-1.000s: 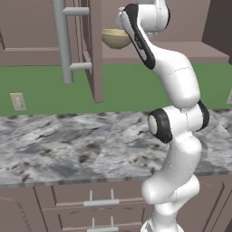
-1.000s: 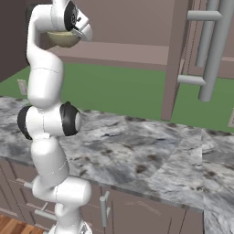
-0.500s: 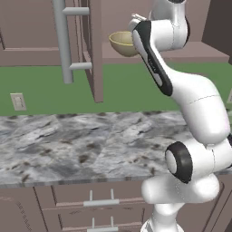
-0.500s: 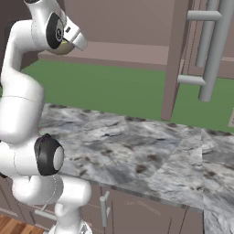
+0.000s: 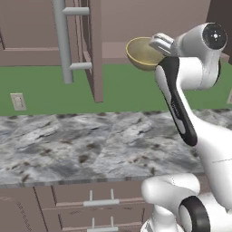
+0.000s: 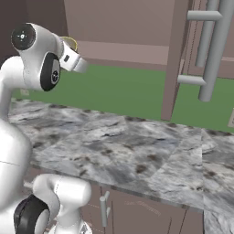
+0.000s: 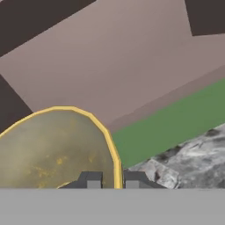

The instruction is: Take the smaller bowl and place it next to the appetizer plate on the dining counter , and place the larger bowl next to the plate with cooked food.

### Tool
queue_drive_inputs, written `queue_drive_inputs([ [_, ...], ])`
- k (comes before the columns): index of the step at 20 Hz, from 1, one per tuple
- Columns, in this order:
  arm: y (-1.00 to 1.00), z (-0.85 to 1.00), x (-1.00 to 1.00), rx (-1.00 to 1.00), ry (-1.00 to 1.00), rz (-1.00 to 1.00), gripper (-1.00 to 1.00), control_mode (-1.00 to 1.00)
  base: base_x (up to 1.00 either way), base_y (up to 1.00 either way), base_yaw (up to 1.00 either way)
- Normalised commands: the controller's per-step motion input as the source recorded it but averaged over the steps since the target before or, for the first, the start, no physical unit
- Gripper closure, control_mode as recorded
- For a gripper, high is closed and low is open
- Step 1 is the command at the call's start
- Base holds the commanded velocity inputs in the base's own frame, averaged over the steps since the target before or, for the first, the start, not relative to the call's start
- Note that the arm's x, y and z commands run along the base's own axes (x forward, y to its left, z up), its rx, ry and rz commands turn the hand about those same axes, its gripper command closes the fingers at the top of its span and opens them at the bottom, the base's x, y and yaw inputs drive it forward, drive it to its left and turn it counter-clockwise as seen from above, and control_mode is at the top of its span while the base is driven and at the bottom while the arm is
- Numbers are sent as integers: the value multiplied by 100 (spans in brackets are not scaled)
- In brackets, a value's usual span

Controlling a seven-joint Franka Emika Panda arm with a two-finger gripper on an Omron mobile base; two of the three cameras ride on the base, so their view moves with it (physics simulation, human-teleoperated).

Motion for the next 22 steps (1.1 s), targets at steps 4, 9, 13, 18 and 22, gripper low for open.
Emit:
queue_drive_inputs([
  [4,-24,18,-100,0,-7,3,100,-100,0,0,0],
  [9,-2,0,-80,0,-1,5,100,100,-20,0,2],
  [13,0,0,0,0,0,0,100,100,-100,9,7],
  [18,0,0,0,0,0,0,100,100,-100,18,2],
  [22,0,0,0,0,0,0,100,100,-100,26,0],
])
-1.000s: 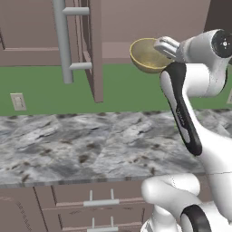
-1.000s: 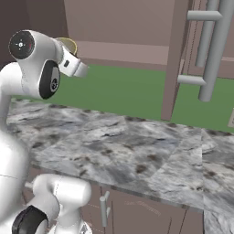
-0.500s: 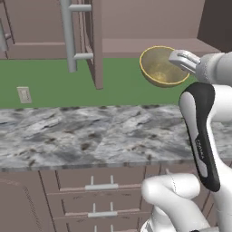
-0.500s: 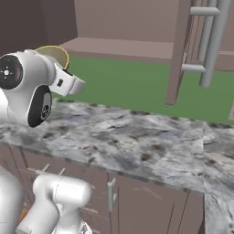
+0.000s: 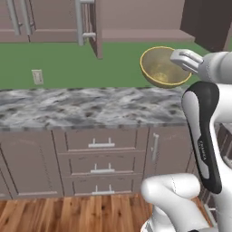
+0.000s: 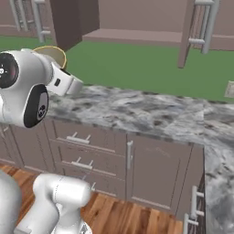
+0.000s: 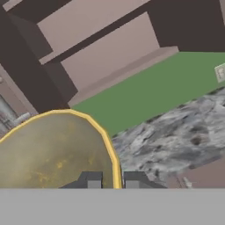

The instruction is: Take the smaller bowl and place it next to the appetizer plate on the dining counter , and place the larger bowl next to the plate with cooked food.

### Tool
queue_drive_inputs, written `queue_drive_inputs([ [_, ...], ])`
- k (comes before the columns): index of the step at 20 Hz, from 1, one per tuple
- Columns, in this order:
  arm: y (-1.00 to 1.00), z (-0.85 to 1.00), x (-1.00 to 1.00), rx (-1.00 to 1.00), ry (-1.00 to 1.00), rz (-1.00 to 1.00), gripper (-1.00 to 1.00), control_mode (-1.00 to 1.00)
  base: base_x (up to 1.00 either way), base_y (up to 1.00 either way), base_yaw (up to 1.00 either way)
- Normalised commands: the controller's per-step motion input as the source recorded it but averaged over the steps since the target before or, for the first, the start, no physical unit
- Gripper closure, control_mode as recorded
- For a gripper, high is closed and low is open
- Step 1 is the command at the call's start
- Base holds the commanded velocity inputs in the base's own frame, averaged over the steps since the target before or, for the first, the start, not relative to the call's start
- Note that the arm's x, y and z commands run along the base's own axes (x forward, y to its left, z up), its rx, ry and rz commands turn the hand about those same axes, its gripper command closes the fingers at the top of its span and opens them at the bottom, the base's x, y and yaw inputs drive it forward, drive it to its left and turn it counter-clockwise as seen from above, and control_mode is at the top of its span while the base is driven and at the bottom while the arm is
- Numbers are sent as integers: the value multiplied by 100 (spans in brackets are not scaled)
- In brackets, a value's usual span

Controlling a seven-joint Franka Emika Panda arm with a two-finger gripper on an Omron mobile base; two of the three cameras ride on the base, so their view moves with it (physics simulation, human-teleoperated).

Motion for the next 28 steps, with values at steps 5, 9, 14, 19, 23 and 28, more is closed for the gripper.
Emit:
queue_drive_inputs([
  [5,0,0,0,0,0,0,100,100,-100,29,0],
  [9,0,0,0,0,0,0,100,100,-100,38,0],
  [14,0,0,0,0,0,0,100,100,-100,42,0],
  [19,0,0,0,0,0,0,100,100,-100,50,0],
  [23,0,0,0,0,0,0,100,100,-100,49,0],
  [28,0,0,0,0,0,0,100,100,-100,48,0],
])
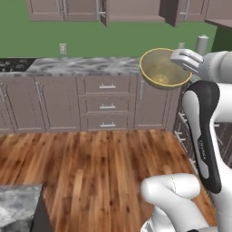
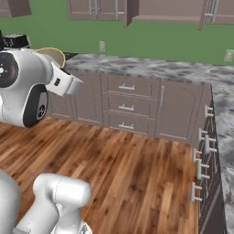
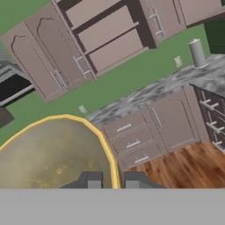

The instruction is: Take the smaller bowl and place it next to the appetizer plate on the dining counter , and place the larger bowl next to the plate with cooked food.

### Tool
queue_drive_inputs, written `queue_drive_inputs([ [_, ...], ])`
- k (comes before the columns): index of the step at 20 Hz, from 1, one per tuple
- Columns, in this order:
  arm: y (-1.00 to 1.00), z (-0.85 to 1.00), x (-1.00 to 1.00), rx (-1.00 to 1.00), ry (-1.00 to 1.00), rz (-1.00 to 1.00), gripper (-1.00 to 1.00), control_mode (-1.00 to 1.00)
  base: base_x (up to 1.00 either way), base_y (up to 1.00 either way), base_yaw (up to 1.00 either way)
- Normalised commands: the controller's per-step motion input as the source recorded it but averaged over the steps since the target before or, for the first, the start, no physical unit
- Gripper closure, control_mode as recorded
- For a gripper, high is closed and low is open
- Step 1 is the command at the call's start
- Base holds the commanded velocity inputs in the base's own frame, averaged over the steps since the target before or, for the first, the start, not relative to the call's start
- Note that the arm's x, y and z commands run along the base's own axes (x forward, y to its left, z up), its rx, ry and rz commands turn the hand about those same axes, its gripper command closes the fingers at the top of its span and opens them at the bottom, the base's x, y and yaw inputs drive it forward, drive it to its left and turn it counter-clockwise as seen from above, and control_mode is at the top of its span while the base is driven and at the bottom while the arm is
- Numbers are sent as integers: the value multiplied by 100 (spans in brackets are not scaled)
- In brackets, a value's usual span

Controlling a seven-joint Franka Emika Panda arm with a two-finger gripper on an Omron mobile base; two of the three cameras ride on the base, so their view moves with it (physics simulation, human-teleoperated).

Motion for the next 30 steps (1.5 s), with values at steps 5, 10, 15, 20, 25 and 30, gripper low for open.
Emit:
queue_drive_inputs([
  [5,0,0,0,0,0,0,100,100,-100,53,0],
  [10,0,0,0,0,0,0,100,100,-100,62,0],
  [15,0,0,0,0,0,0,100,100,-100,58,0],
  [20,0,0,0,0,0,0,100,100,-100,52,0],
  [25,0,0,0,0,0,0,100,100,-100,45,0],
  [30,0,0,0,0,0,0,100,100,-100,34,0],
])
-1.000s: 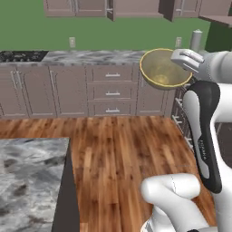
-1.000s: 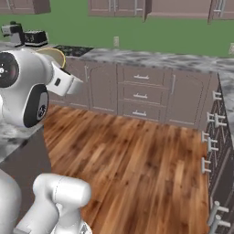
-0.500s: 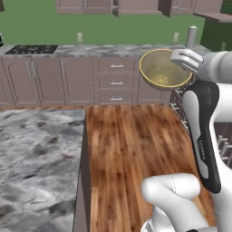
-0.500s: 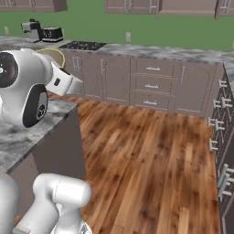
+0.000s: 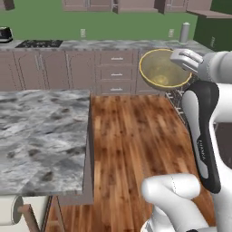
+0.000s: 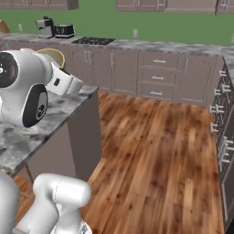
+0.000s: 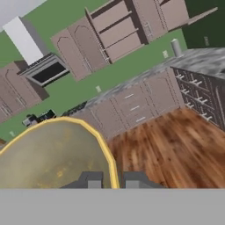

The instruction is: Take the smaller bowl and place it next to the appetizer plate on the dining counter , and place the larger bowl next to the plate with cooked food.

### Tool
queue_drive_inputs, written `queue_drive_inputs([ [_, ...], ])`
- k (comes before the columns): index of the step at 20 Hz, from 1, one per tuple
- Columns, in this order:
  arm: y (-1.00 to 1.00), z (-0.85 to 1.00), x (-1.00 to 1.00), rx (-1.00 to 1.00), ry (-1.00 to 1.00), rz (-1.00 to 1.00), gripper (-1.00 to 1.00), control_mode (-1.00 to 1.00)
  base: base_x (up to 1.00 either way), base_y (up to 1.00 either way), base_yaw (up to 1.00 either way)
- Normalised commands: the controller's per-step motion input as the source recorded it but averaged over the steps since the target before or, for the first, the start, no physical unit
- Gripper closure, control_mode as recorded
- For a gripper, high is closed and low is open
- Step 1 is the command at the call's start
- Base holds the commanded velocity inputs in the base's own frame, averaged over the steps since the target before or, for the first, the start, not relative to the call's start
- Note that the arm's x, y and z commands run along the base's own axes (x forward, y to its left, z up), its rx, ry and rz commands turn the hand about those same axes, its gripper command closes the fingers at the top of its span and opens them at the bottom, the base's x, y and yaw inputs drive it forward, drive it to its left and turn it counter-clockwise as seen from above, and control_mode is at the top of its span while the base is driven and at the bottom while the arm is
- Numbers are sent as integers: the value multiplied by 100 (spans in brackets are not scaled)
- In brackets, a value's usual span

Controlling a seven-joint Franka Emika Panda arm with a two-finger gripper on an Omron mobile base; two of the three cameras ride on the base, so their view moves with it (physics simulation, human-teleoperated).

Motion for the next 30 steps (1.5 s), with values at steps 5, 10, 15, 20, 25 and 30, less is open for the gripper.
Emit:
queue_drive_inputs([
  [5,0,0,0,0,0,0,100,100,-100,30,0],
  [10,0,0,0,0,0,0,100,100,-50,71,-1],
  [15,0,0,0,0,0,0,100,100,0,100,-3],
  [20,0,0,0,0,0,0,100,100,-9,100,-3],
  [25,0,0,0,0,0,0,100,100,-5,100,-2],
  [30,0,0,0,0,0,0,100,100,-1,100,-3],
])
